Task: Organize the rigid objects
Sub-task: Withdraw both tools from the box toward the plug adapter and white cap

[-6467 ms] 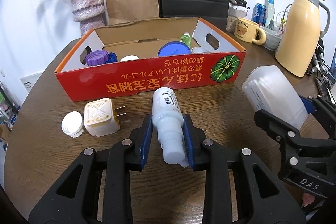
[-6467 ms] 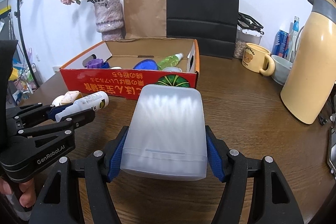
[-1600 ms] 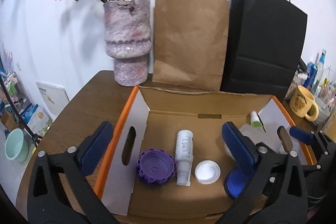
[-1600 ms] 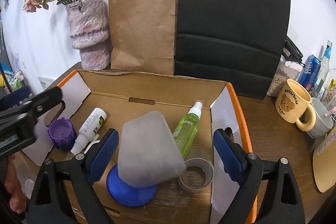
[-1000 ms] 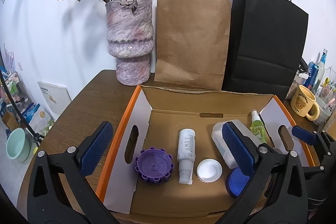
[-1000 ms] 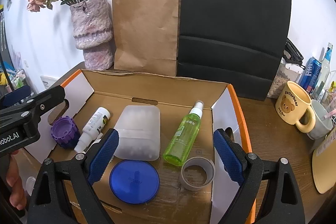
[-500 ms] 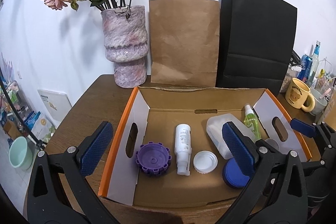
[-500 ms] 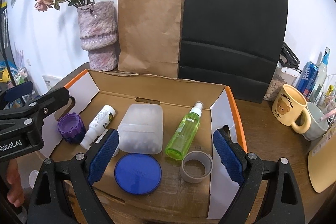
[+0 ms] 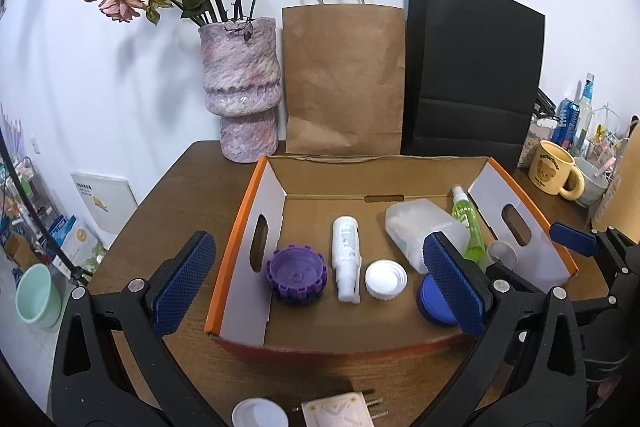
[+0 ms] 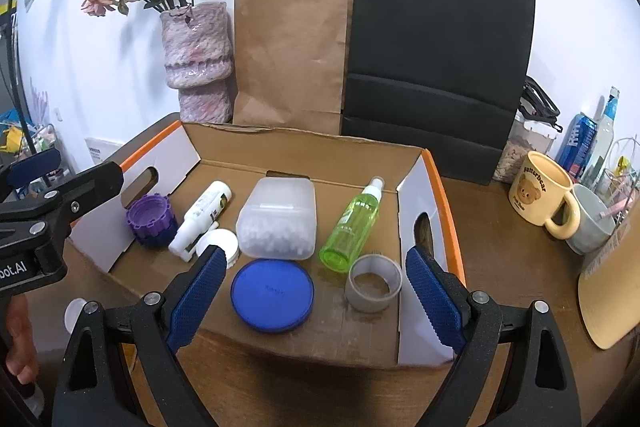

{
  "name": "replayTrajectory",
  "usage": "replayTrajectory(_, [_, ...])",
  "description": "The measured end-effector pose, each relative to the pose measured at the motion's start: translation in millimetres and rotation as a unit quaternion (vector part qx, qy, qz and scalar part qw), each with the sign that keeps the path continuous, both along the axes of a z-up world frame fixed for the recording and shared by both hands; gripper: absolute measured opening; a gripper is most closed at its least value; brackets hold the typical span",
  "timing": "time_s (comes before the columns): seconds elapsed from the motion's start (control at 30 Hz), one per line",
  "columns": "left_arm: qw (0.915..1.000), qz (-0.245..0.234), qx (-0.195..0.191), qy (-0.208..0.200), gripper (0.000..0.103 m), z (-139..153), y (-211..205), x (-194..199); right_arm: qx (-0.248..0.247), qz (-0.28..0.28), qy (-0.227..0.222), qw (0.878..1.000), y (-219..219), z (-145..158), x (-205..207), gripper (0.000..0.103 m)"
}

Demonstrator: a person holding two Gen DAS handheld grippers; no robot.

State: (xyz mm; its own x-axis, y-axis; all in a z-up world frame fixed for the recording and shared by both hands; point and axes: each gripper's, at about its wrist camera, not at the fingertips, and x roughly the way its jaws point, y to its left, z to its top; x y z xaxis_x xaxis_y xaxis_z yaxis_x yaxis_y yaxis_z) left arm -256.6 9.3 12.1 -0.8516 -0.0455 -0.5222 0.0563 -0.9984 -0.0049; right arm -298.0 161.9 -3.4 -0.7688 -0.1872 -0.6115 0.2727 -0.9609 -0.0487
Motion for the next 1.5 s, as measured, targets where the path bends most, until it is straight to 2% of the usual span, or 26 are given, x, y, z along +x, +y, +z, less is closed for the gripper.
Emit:
replayTrajectory(0.67, [0.9999, -0.012, -0.009, -0.002, 0.103, -3, -5, 58, -0.003, 0.004, 0.003, 1.000, -1, 2, 55, 0.095])
replayTrajectory(1.13, [0.9997, -0.022, -0.006, -0.010, 0.103, -12, -19, 90, -0.011, 0.016, -0.010, 1.000, -9, -8, 94, 0.095])
replayTrajectory(1.5, [0.9988, -0.037, -0.016, -0.029, 0.103, -31, -40, 110, 0.009, 0.035, -0.027, 0.999, -31, -23, 110, 0.095])
